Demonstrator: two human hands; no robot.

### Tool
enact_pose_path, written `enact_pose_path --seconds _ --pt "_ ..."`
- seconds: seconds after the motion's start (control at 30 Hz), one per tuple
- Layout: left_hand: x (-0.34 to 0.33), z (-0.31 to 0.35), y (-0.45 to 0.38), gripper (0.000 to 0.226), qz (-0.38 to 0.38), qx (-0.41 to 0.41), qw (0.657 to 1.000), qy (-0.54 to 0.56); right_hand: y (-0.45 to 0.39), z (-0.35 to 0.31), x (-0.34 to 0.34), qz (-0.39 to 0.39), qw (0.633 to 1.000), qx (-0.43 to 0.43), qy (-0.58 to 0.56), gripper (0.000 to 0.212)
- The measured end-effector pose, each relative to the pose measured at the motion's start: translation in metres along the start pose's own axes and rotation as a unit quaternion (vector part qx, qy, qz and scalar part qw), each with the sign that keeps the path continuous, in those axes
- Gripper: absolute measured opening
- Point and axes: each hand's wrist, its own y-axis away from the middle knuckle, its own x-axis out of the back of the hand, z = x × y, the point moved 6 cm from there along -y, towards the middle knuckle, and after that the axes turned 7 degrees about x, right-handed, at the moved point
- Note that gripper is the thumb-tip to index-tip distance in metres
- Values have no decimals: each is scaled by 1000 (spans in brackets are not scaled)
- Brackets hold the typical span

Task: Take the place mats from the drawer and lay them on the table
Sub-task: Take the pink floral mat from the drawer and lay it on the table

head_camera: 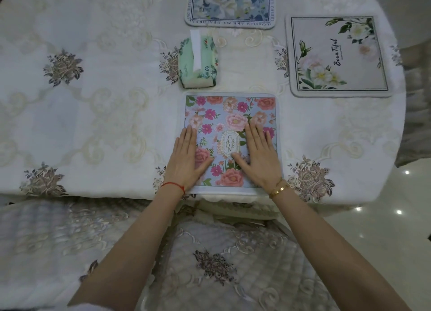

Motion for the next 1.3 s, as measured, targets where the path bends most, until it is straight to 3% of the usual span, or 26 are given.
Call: enact_pose_path --seconds 0.4,0.57,0.73,1.17,1.3 --pt "11 1 -3 102 -43 22 998 50 44 35 17 -37 999 -38 -7 96" --pt "7 4 43 99 -24 -20 1000 4 61 3 13 -35 999 4 -15 92" --pt "-21 2 68 92 -43 21 999 -12 60 -23 -9 -41 999 10 -5 89" --pt "-13 0 65 91 -72 8 997 -10 117 26 8 -37 998 -54 -21 84" --pt "26 13 75 74 17 -11 999 37 137 37 36 19 990 -114 -79 72"
